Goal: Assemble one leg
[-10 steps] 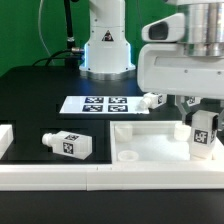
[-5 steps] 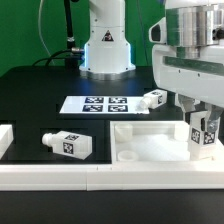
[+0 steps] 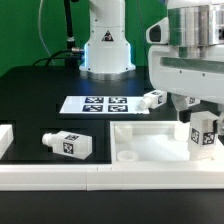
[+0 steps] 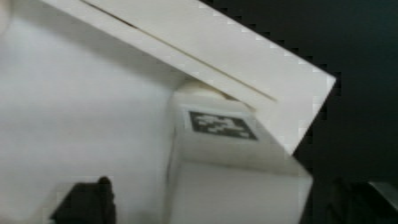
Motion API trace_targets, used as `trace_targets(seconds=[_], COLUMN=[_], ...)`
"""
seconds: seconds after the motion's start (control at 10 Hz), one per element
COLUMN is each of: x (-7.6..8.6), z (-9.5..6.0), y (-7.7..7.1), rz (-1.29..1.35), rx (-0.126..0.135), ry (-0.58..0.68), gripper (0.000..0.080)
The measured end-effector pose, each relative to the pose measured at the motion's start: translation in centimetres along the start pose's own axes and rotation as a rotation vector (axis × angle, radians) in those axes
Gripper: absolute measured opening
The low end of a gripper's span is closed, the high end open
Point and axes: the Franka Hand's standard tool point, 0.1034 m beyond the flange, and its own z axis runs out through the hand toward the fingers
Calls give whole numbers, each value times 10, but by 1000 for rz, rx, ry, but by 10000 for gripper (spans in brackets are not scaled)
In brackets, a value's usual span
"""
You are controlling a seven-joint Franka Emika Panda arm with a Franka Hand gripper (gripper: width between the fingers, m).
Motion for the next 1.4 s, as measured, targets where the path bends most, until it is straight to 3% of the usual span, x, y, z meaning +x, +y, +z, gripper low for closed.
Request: trace_targets(seconds=[0.2, 0.5, 0.9, 1.2, 1.4], x=[-22, -16, -10, -6, -5], z=[6, 5, 2, 2, 2], y=[-4, -2, -5, -3, -3], rz=[-126, -364, -980, -1116, -1111], rx=[-7, -8, -46, -56, -56], ry=[8, 11, 44, 44, 45], gripper=[645, 649, 649, 649, 358])
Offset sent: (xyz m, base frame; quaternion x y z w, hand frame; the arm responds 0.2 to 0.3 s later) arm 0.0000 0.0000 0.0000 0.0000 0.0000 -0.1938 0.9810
